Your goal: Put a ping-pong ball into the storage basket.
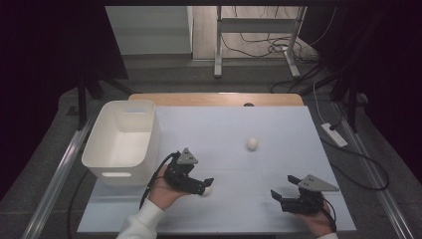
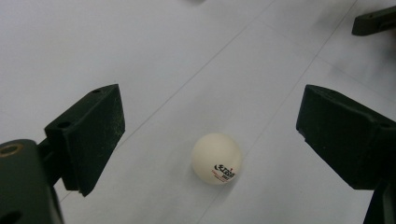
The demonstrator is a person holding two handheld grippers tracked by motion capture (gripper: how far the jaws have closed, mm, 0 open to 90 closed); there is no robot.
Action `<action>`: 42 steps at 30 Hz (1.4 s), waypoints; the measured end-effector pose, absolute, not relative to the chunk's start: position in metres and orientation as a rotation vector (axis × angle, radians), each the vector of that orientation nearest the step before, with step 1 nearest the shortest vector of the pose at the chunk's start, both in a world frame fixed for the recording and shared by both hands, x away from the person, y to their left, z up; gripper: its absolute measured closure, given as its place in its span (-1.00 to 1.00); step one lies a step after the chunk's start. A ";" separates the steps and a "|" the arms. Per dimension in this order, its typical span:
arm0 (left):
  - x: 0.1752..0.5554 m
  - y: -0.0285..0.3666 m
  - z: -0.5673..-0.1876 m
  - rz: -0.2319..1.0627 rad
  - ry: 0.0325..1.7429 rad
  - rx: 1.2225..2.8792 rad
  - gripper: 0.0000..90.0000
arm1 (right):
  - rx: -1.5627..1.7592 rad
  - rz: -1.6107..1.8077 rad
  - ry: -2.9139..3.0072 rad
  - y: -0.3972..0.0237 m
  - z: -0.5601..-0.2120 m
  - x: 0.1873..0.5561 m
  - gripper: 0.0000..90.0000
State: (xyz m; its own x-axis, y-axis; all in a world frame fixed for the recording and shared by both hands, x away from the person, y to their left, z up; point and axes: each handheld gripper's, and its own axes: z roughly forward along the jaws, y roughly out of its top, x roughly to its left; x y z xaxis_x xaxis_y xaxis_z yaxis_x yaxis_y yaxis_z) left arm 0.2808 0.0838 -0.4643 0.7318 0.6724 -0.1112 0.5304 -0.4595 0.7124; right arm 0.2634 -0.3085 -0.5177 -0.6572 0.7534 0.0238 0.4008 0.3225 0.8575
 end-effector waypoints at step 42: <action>0.281 0.058 -0.509 0.175 0.914 2.387 -0.79 | 1.024 1.248 2.220 -0.309 -0.519 0.263 -0.68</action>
State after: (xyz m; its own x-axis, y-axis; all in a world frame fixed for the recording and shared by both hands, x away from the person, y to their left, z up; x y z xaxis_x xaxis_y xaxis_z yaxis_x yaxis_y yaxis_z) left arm 0.2808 0.0585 -0.5091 0.7578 0.6477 -0.0787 0.5729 -0.6027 0.5555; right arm 0.2626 -0.3086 -0.5194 -0.6548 0.7557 0.0134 0.4040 0.3350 0.8512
